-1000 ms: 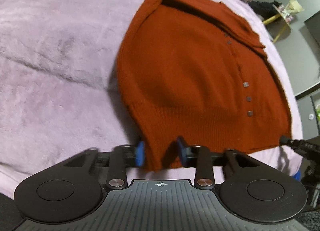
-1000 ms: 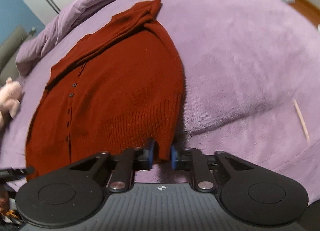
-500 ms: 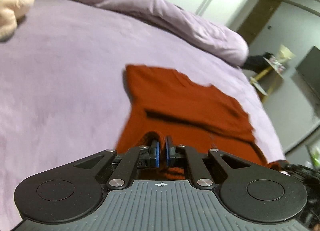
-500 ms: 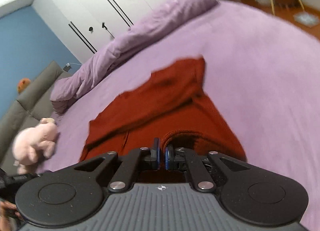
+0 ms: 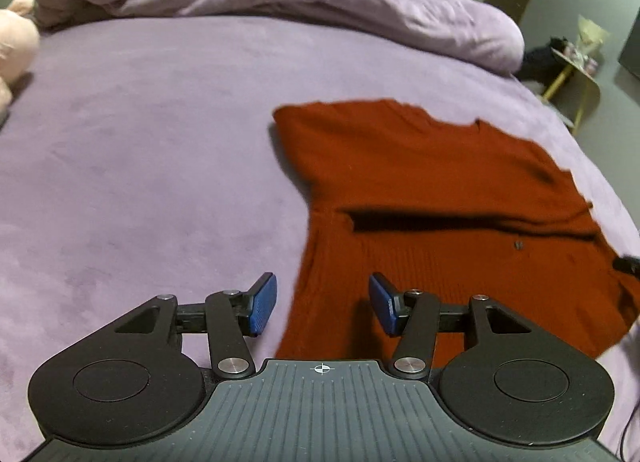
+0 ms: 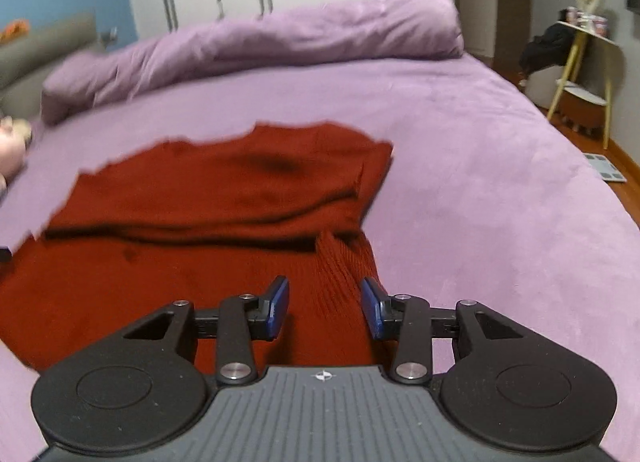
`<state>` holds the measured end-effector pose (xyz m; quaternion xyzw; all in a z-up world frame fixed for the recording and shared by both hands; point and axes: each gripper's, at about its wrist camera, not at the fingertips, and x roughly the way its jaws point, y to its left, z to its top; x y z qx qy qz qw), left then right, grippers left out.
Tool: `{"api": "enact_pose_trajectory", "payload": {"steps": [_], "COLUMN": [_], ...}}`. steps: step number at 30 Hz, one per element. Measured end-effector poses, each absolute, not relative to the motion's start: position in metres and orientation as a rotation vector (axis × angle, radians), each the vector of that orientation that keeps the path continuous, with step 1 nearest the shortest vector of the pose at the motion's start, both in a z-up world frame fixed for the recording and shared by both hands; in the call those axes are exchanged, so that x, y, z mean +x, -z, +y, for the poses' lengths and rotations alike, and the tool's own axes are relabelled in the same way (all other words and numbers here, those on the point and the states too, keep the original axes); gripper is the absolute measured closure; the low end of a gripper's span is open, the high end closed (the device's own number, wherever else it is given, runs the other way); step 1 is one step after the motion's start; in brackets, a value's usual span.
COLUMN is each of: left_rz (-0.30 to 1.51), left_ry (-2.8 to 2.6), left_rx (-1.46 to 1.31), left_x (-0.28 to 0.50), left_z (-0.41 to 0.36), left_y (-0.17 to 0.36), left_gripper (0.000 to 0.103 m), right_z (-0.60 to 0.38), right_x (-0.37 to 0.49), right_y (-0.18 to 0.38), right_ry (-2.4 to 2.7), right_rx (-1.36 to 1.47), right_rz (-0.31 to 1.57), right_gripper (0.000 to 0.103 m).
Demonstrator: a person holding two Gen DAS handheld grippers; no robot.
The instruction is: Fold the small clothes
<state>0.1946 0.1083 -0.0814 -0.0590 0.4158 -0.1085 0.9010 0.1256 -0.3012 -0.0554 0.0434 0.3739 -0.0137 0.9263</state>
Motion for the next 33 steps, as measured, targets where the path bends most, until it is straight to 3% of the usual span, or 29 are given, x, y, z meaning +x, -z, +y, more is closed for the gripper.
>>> {"api": "enact_pose_trajectory", "payload": {"steps": [3, 5, 6, 9, 17, 26, 33], "left_rz": [0.881, 0.876, 0.871, 0.863, 0.801, 0.625, 0.708], "left_ry": [0.261, 0.265, 0.27, 0.265, 0.28, 0.272, 0.173], "left_rx": [-0.141, -0.125, -0.107, -0.072, -0.11, -0.167, -0.14], "left_x": [0.198, 0.195, 0.195, 0.196, 0.186, 0.229, 0.295], "left_z": [0.104, 0.099, 0.097, 0.096, 0.101, 0.106, 0.096], "left_y": [0.088, 0.087, 0.087, 0.087, 0.064, 0.0, 0.038], "left_gripper": [0.059, 0.064, 0.071, 0.092, 0.094, 0.094, 0.094], "right_z": [-0.302, -0.301, -0.298, -0.298, -0.311, -0.32, -0.325], "right_x": [0.135, 0.139, 0.14, 0.14, 0.13, 0.151, 0.22], "right_y": [0.062, 0.064, 0.066, 0.069, 0.061, 0.007, 0.027], "right_ry": [0.015, -0.009, -0.016, -0.046, -0.039, -0.029, 0.093], "right_rx": [0.052, 0.042, 0.016, 0.02, 0.128, 0.225, 0.22], "right_rz": [0.791, 0.809, 0.812, 0.812, 0.778, 0.586, 0.604], "right_gripper": [0.065, 0.077, 0.092, 0.097, 0.098, 0.099, 0.099]}}
